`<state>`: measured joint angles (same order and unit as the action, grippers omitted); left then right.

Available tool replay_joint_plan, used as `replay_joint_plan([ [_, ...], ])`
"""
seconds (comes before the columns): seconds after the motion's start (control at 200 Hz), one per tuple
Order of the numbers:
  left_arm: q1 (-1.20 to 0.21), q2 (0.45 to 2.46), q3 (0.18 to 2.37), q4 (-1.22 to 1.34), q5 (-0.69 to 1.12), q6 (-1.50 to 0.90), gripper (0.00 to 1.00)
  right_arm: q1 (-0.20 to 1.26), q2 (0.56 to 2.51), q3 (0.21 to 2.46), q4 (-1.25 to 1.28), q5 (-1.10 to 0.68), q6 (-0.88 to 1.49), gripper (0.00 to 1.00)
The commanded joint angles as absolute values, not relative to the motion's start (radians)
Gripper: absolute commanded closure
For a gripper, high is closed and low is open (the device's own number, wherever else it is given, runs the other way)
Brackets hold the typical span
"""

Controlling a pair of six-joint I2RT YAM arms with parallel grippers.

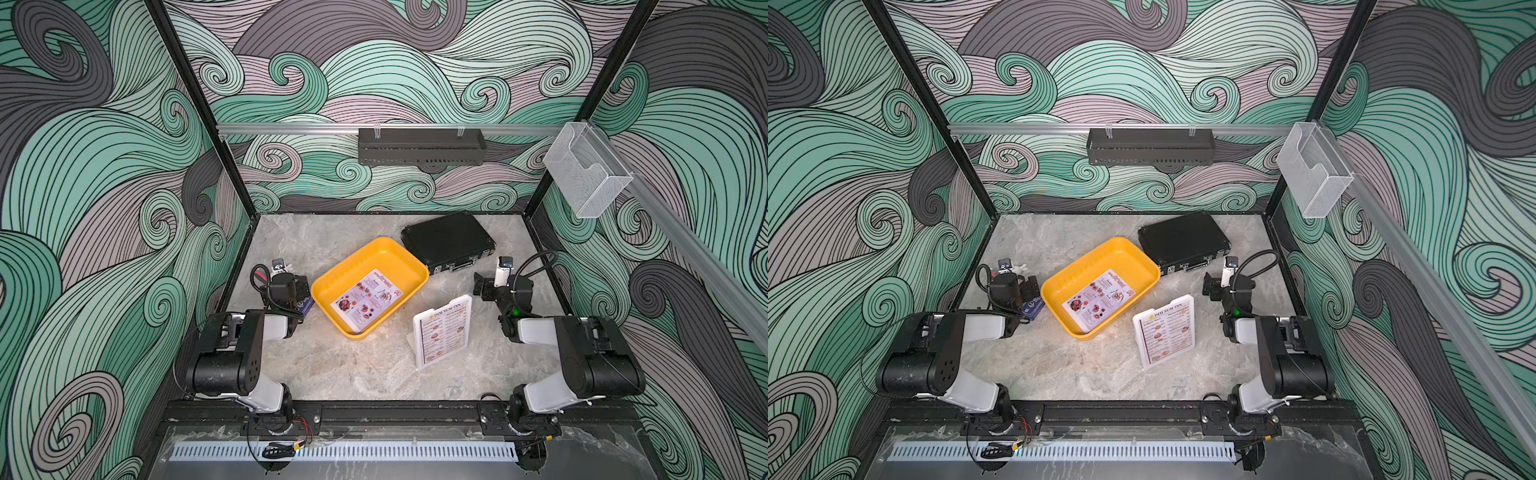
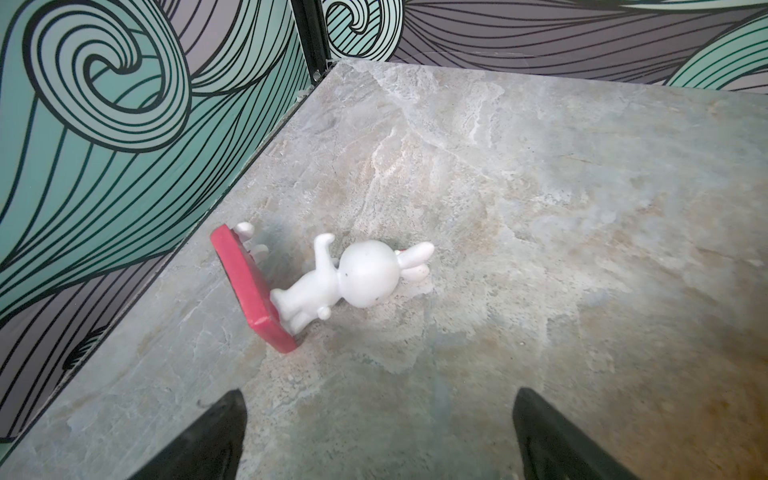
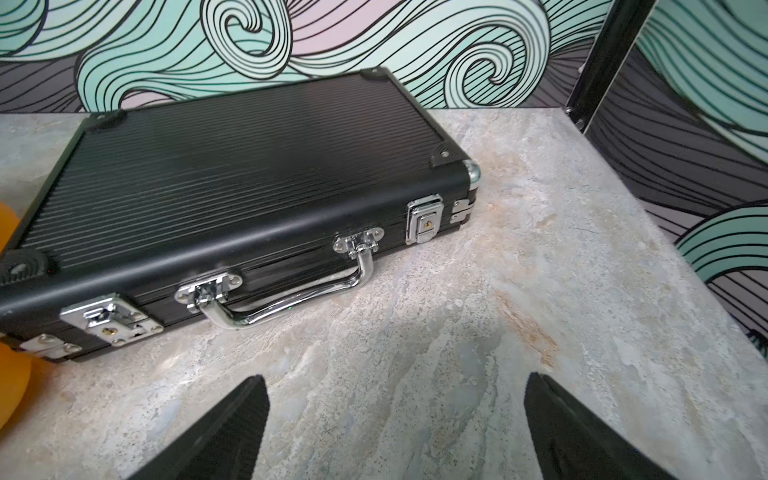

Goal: Replace the menus in the menu holders
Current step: Adjust the menu holder at the center of the board.

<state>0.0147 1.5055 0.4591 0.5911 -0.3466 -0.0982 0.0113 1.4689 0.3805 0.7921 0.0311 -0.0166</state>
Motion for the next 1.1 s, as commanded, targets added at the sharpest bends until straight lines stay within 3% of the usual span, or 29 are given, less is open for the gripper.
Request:
replay_joint_plan([
  [0.0,0.011,1.376,0.6,0.339,-0.375,-0.13,0.02,0.014,1.279,0.394,0.644,0.094,0.012,0.01],
  [0.11,0.011,1.287,0.708,0.093,-0.366,-0.214,0.02,0.014,1.122,0.478,0.353,0.159,0.154,0.01],
  [0.19,0.01,1.232,0.77,-0.064,-0.322,-0.296,0.01,0.007,1.063,0.544,0.16,0.247,0.42,0.01],
  [0.315,0.009,1.132,0.82,-0.229,-0.198,-0.389,0.04,-0.012,0.995,0.574,0.06,0.06,0.572,0.01],
  [0.44,0.009,1.026,0.809,-0.255,0.005,-0.395,0.08,0.015,0.959,0.653,-0.209,0.049,0.7,0.01],
  [0.61,-0.017,0.957,0.833,-0.306,0.205,-0.478,0.15,0.159,0.925,0.802,-0.746,0.281,0.773,0.01],
  [0.711,-0.067,0.956,0.871,-0.357,0.303,-0.476,0.17,0.215,0.897,0.853,-1.002,0.372,0.867,0.01],
  [0.841,-0.186,0.959,0.911,-0.383,0.37,-0.472,0.21,0.241,0.922,0.922,-1.313,0.363,0.976,0.01],
  [0.956,-0.309,0.98,0.938,-0.373,0.373,-0.47,0.22,0.28,0.912,0.952,-1.438,0.3,0.972,0.01],
  [1.091,-0.394,1.023,0.949,-0.324,0.398,-0.514,0.22,0.346,0.831,0.922,-1.35,0.164,0.874,0.03],
])
